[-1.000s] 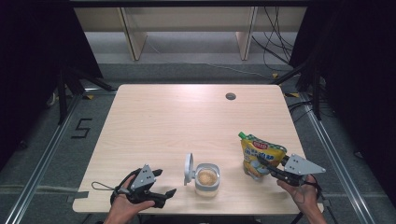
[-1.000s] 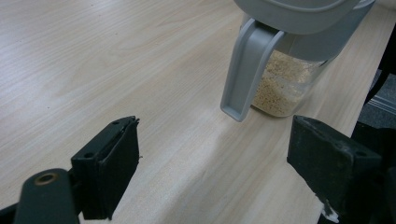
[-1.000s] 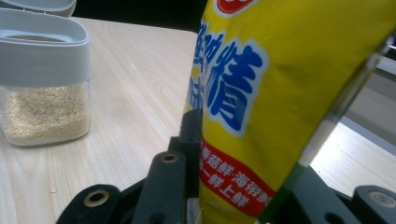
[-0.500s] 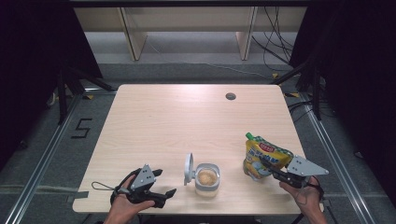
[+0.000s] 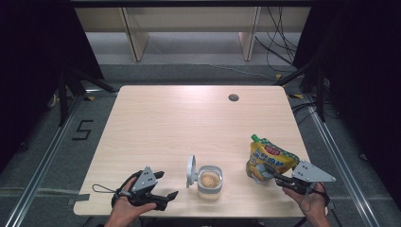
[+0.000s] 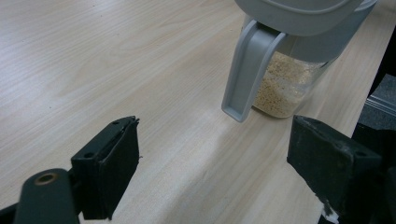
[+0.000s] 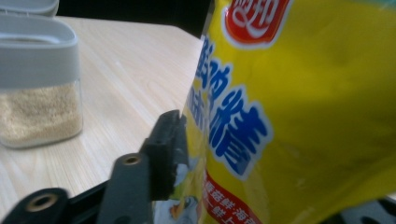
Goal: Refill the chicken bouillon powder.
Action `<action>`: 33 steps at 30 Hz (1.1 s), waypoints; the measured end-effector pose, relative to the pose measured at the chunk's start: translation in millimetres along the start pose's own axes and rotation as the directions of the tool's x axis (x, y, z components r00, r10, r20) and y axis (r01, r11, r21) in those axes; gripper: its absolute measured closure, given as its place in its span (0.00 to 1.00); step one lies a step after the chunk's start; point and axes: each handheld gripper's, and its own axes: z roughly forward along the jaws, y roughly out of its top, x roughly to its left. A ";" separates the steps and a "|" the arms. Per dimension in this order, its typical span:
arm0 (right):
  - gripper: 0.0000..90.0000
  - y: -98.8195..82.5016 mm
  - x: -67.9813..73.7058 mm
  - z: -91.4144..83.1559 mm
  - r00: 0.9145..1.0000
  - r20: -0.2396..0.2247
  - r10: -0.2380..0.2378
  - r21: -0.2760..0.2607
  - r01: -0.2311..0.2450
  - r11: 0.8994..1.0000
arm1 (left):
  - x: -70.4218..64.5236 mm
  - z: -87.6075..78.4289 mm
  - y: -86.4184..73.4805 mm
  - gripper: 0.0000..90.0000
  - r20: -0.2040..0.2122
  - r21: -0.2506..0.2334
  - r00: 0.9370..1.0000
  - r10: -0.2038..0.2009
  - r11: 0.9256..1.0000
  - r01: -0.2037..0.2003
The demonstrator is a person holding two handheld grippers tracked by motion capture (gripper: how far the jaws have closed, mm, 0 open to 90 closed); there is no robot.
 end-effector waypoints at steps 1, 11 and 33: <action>0.51 0.6 -0.6 -1.2 1.000 0.015 -0.008 -0.009 0.008 1.000 | 0.4 -0.2 0.0 0.18 -0.001 0.003 1.000 0.004 1.000 -0.004; 0.35 1.7 10.3 -28.3 0.983 0.090 0.157 0.030 -0.160 0.987 | 0.3 0.4 -0.2 0.18 0.005 -0.009 1.000 -0.013 1.000 0.013; 0.23 -4.9 46.5 -62.8 0.936 0.183 0.302 0.176 -0.333 0.926 | 4.2 -1.0 0.4 0.18 -0.015 -0.004 1.000 -0.001 1.000 0.001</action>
